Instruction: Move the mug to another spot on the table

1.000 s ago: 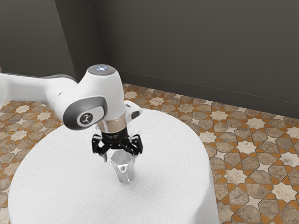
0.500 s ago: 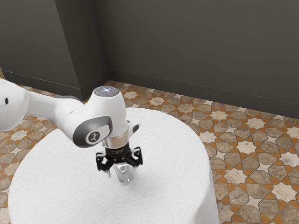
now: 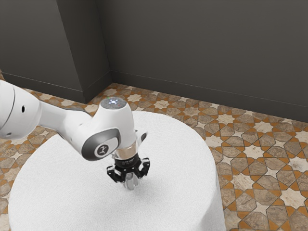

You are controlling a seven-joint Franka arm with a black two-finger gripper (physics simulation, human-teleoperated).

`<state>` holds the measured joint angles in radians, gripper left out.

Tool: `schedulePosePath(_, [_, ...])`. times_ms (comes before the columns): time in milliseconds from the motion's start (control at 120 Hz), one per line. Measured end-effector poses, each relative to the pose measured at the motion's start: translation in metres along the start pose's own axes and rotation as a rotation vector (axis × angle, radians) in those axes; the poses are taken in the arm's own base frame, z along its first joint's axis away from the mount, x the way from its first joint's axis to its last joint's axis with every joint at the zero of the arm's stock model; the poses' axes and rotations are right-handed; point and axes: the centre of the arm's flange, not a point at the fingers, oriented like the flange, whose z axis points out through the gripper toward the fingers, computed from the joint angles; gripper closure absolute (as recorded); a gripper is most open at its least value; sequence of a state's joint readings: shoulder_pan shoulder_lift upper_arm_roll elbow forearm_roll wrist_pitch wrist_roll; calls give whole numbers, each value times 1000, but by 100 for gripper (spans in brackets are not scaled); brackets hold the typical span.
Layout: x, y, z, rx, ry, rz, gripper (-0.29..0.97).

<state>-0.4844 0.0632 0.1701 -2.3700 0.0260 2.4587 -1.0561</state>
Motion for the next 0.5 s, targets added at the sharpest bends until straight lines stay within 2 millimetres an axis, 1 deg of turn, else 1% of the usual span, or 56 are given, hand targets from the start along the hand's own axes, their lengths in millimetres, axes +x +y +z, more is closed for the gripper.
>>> schedulePosePath(225, [6, -5, 2, -3, 0, -36, 51])
schedulePosePath(500, [5, -4, 8, 8, -3, -53, 57])
